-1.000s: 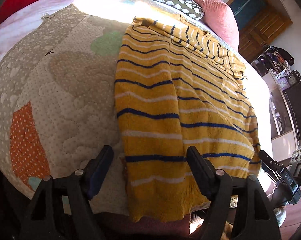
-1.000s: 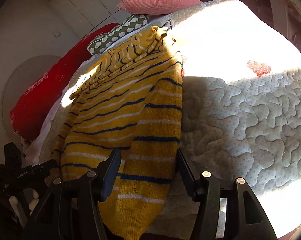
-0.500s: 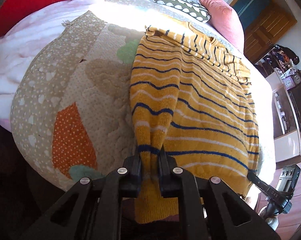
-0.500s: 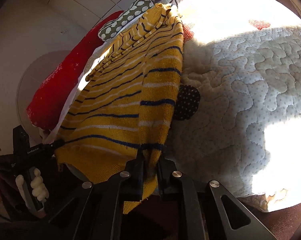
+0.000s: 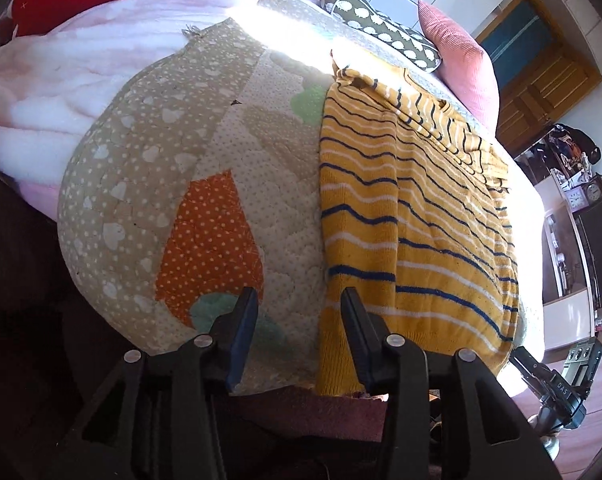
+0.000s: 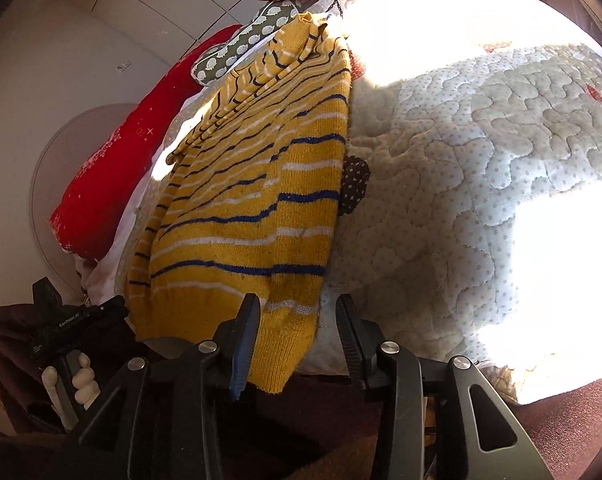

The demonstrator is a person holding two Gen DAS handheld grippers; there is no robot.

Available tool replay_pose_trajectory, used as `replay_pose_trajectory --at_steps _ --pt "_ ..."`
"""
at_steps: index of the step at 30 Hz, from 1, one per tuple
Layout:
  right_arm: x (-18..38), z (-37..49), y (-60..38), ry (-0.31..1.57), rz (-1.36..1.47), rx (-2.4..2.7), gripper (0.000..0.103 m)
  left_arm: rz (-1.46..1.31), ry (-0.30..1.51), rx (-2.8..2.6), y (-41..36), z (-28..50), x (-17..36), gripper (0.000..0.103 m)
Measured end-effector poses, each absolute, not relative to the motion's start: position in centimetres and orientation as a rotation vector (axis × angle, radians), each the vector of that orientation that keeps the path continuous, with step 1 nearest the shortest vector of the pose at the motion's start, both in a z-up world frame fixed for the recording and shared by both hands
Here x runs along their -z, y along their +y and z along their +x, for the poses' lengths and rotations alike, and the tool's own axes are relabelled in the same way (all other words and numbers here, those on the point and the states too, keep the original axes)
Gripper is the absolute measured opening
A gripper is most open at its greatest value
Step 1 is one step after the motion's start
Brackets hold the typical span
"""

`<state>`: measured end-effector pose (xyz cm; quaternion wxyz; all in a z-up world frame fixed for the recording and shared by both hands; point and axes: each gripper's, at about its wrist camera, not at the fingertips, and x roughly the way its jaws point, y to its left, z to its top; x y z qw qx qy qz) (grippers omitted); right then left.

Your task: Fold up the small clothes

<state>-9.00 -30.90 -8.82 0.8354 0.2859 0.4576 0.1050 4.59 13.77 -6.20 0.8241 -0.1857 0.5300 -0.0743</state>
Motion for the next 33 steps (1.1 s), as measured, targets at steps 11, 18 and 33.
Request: replay_pose_trajectory --at_steps 11,18,33 --pt "2.7 6.1 -36.2 0.784 0.439 -0.03 0.031 -0.287 1.056 0.252 8.3 8.2 2.8 0.051" --pt "6.3 18.1 -39.5 0.851 0.783 -0.174 0.029 -0.269 1.094 0.278 5.9 9.3 3.8 0.051" --pt "5.6 24.7 -35.8 0.988 0.386 0.014 0.058 -0.328 1.076 0.274 7.7 12.4 4.0 0.054"
